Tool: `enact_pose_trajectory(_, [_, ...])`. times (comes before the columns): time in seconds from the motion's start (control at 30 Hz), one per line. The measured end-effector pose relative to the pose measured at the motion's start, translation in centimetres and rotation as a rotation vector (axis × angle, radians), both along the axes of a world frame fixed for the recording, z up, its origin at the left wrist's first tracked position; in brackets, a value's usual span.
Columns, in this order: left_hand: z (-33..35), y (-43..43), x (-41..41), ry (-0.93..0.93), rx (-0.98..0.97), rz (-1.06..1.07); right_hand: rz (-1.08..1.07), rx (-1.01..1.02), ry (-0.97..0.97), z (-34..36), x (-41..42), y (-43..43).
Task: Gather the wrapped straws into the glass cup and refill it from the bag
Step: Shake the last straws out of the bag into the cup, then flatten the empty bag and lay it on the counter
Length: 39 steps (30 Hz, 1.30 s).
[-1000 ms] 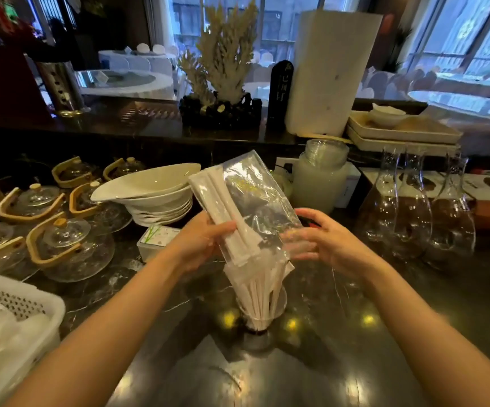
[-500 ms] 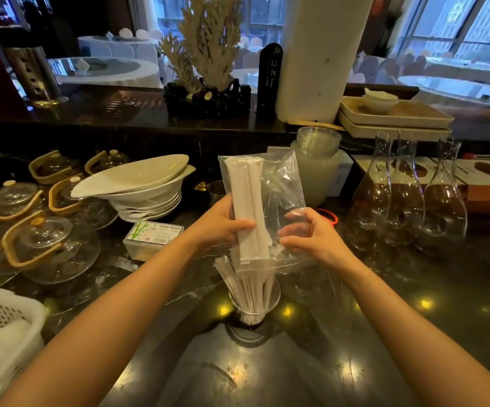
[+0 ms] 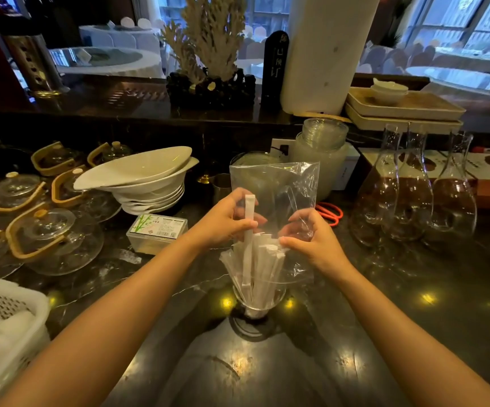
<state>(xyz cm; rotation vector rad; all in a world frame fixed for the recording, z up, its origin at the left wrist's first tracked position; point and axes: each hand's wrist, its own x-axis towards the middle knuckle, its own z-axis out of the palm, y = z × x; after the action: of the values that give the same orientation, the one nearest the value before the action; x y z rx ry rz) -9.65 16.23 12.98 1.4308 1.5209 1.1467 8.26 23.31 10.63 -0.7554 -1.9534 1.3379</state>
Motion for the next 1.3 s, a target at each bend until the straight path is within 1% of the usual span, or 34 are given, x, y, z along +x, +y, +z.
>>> enact_pose_trajectory(0.17, [0.4,0.0,0.1,0.024,0.009,0.003,-0.024,0.013,0.036,0.3,0.0,0.1])
enact_pose_trajectory(0.37, [0.6,-0.3,-0.2,0.240,-0.104,-0.017,-0.059,0.052,0.024,0.7,0.1,0.2])
enact_pose_trajectory(0.47, [1.6,-0.6,-0.4,0.302,-0.086,-0.022,-0.081,0.070,0.041,1.1,0.1,0.2])
enact_pose_trajectory(0.63, [3.5,-0.9,-0.8,0.197,-0.059,-0.021,-0.121,0.069,0.103,2.4,0.1,0.1])
enact_pose_trajectory(0.87, [4.2,-1.0,-1.4,0.035,0.026,0.006,-0.098,0.060,0.195,4.6,0.1,-0.2])
enact_pose_trajectory(1.0, [4.4,-0.8,-1.6,0.002,0.105,0.086,-0.113,0.058,0.198,5.4,-0.6,-0.3])
enact_pose_trajectory(1.1, [4.8,-0.7,-1.9,0.006,0.139,0.133,-0.088,0.050,0.158,5.8,-1.2,-0.3])
enact_pose_trajectory(1.3, [6.0,-0.8,-2.3,-0.038,0.170,0.138,-0.087,0.064,0.191,7.5,-1.8,0.2])
